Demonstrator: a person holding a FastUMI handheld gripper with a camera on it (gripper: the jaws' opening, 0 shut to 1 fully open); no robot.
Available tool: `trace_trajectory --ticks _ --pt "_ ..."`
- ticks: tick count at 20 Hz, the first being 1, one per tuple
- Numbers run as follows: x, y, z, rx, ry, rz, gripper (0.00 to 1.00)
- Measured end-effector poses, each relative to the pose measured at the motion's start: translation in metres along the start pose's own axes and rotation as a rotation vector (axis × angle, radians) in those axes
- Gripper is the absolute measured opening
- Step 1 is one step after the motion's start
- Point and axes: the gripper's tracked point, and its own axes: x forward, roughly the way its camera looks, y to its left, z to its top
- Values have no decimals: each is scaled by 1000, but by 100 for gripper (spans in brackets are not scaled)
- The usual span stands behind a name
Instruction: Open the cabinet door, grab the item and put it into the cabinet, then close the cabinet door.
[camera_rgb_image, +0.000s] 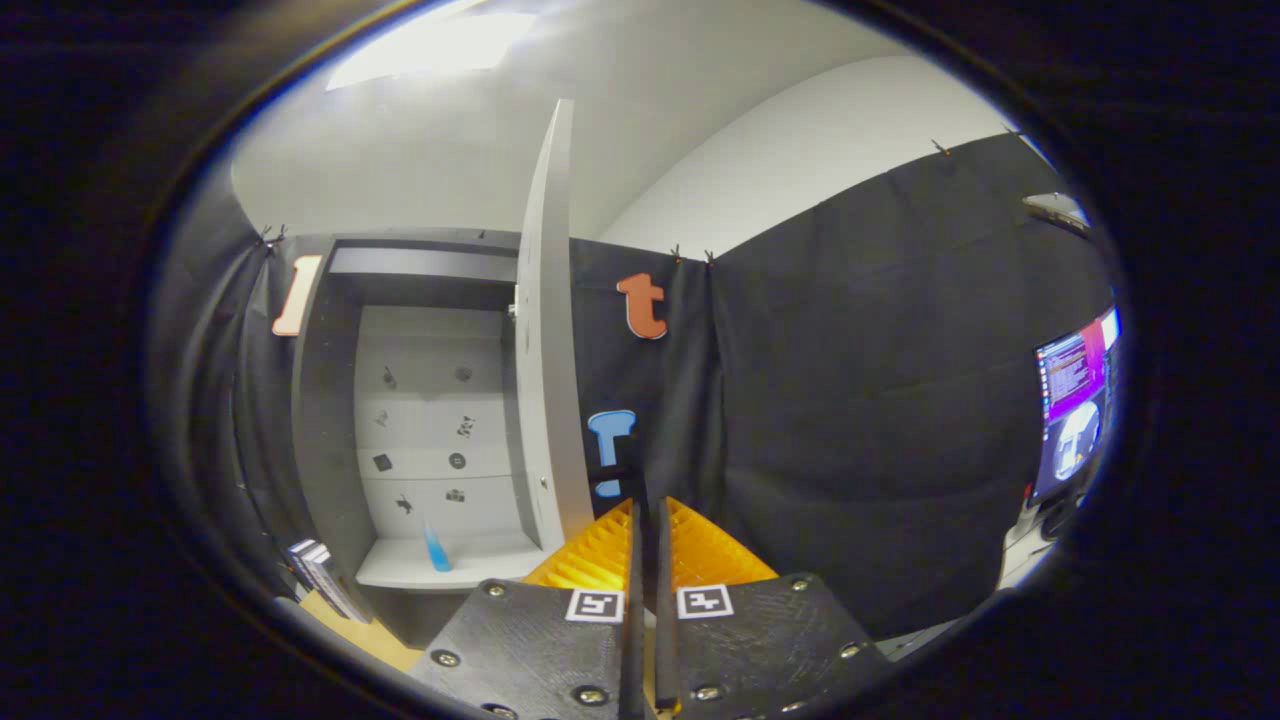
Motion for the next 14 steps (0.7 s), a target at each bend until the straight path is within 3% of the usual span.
trace_trajectory --ticks 2,4,11,14 --pt "-5 5 -2 23 17 12 9" --pt "-5 21 -4 37 26 47 41" --pt "-9 57 -20 37 97 156 57" --pt "-9 76 -24 52 130 214 91"
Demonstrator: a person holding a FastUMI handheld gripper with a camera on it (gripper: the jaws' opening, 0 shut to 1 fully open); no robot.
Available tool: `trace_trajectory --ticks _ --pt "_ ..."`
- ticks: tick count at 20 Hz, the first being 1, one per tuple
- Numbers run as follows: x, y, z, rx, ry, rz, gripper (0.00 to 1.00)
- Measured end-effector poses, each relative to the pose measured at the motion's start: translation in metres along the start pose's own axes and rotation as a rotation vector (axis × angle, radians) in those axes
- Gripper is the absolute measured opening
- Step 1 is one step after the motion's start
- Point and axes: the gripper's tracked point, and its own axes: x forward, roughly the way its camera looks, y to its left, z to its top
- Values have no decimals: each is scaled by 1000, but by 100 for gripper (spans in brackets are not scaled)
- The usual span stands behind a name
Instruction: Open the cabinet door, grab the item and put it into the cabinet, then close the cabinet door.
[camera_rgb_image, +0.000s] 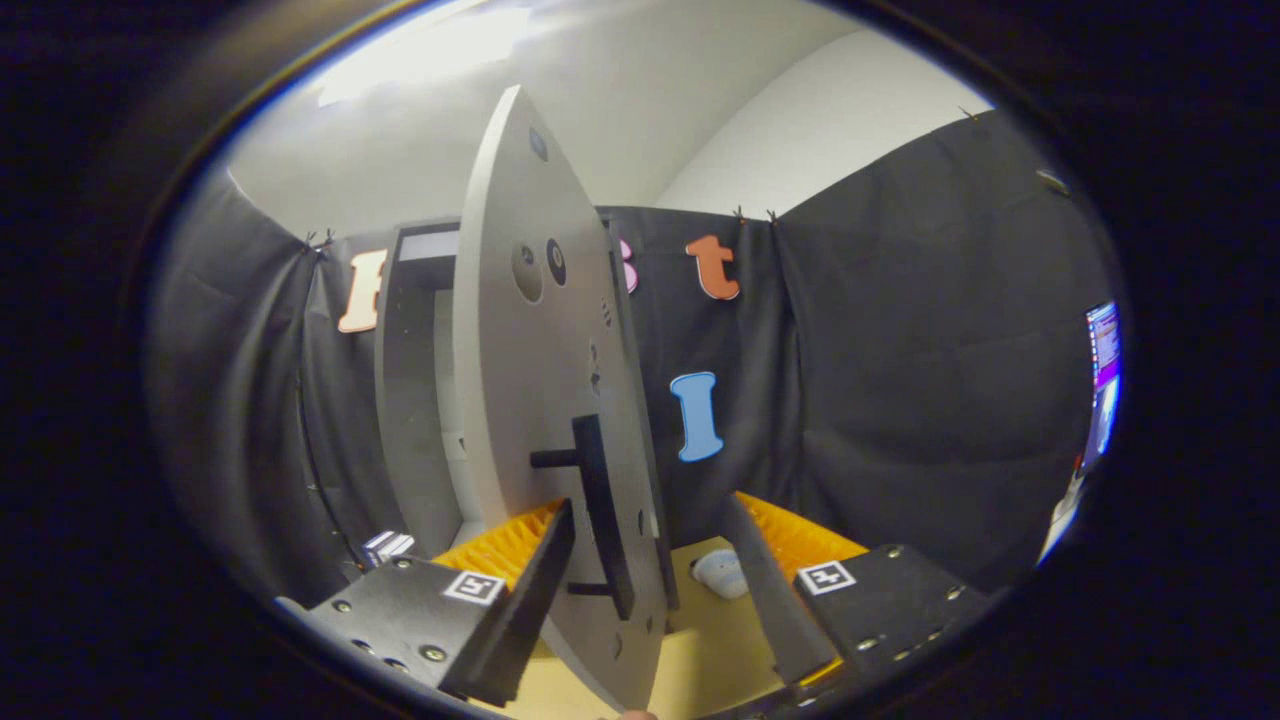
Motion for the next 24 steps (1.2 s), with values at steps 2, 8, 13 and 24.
trace_trajectory --ticks 2,8,13,24 --pt "6 15 -4 2 15 38 95" --pt "34 72 -23 29 45 150 95" --pt "63 123 -31 54 33 248 96" --pt "105 181 -48 83 70 350 96"
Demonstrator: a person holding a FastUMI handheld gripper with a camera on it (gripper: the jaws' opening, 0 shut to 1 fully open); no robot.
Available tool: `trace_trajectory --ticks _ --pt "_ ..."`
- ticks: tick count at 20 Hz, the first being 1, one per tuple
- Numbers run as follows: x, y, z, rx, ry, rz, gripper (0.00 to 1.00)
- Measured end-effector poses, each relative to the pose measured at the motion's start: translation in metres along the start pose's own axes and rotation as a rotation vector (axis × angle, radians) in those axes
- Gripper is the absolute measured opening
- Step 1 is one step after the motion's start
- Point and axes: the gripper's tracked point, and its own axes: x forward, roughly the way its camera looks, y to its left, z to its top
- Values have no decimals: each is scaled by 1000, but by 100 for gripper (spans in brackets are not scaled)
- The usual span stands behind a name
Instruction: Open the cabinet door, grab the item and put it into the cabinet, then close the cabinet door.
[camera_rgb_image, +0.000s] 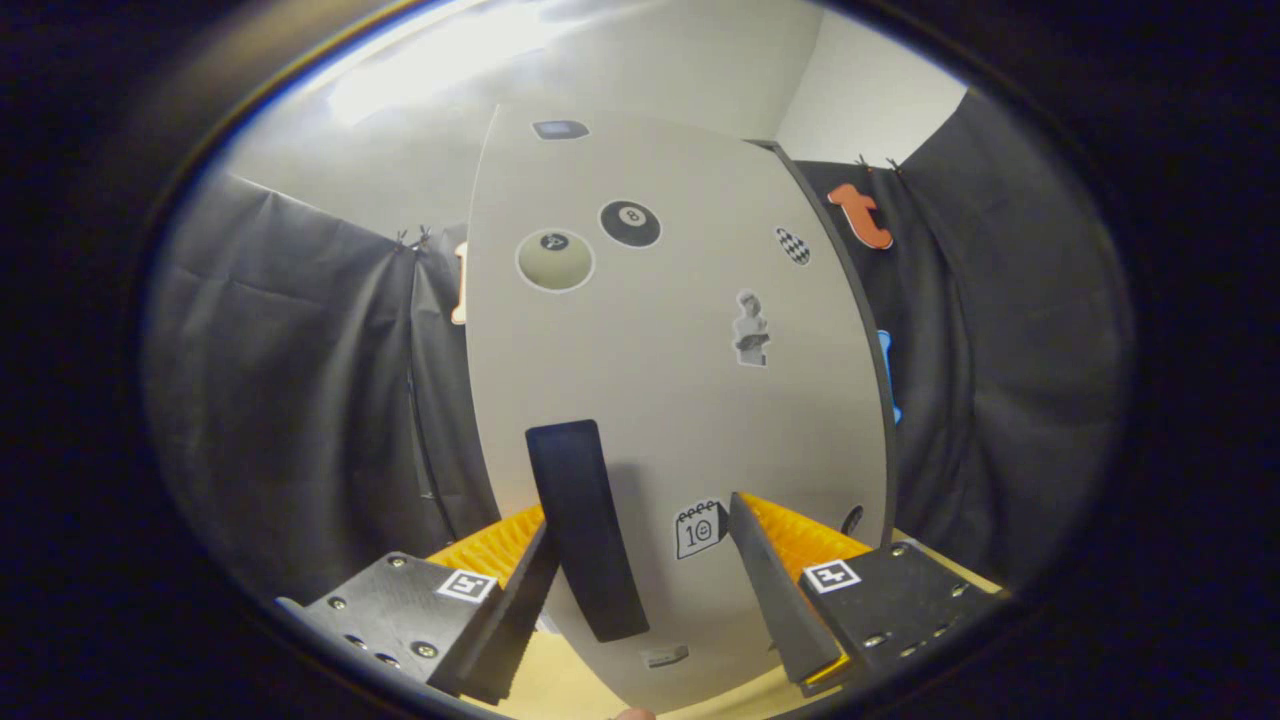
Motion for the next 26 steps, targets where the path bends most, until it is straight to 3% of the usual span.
trace_trajectory --ticks 11,15,26 --pt "57 17 -13 42 2 42 96" --pt "58 21 -14 54 -8 55 96" --pt "53 18 -15 25 -22 -14 97"
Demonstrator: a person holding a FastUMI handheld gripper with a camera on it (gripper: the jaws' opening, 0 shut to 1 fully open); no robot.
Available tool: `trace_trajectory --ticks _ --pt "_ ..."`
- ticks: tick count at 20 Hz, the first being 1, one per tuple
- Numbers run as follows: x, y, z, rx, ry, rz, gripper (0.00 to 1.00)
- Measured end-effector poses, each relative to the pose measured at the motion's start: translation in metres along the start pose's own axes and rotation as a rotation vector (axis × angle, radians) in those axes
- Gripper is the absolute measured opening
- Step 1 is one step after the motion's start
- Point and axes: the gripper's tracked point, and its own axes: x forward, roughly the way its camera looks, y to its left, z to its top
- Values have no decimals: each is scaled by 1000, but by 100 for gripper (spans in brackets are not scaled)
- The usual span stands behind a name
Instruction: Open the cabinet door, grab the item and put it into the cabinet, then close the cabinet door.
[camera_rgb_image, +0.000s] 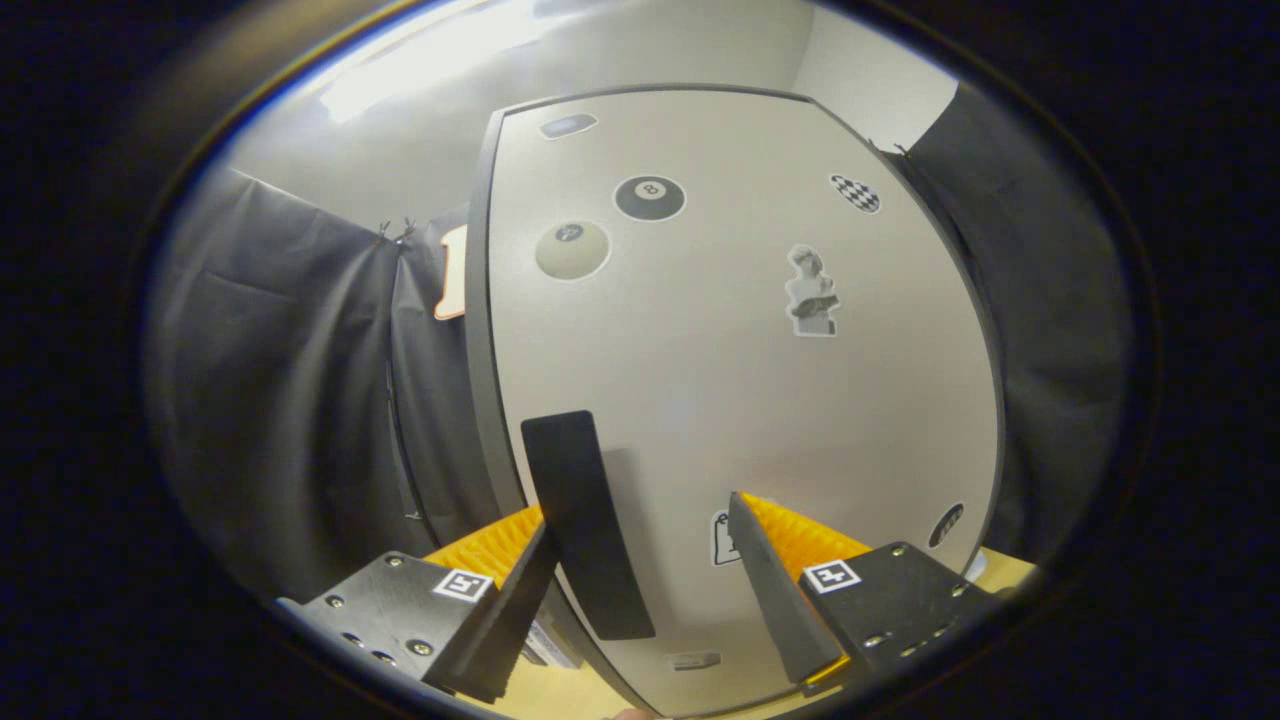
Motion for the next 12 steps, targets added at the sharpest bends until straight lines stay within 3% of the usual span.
trace_trajectory --ticks 5,12 --pt "-10 9 1 15 7 -12 99" --pt "-73 7 36 -70 -62 9 98"
